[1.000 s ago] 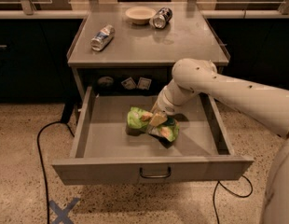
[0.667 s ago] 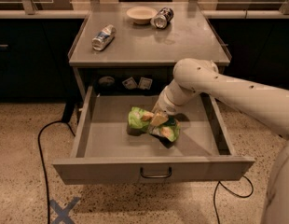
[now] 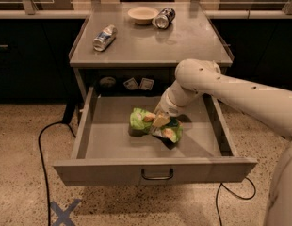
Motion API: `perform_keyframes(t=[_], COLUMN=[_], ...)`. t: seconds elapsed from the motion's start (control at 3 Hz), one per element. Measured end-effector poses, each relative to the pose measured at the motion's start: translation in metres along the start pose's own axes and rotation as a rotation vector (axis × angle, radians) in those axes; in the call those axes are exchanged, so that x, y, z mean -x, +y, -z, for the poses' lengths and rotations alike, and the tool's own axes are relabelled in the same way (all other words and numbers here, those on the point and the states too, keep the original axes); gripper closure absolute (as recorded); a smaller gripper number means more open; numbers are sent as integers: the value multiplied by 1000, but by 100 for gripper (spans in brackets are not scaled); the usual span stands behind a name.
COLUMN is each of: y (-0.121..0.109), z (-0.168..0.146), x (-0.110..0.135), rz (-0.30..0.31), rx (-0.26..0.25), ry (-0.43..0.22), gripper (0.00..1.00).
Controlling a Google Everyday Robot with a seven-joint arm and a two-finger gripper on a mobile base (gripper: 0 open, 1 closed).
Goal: Place green rice chip bag into top drawer
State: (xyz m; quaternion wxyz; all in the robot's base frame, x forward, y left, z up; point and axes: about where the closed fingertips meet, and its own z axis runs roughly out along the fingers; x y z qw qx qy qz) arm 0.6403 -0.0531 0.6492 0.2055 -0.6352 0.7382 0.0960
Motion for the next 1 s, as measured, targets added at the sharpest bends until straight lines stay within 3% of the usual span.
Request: perform_keyframes(t=[0.33, 0.67, 1.0], y=[0, 0, 0], z=[0, 0, 0], x=[0, 0, 0], rz=[0, 0, 0], rx=[0, 0, 0], ry=[0, 0, 0], gripper=[11, 0, 0])
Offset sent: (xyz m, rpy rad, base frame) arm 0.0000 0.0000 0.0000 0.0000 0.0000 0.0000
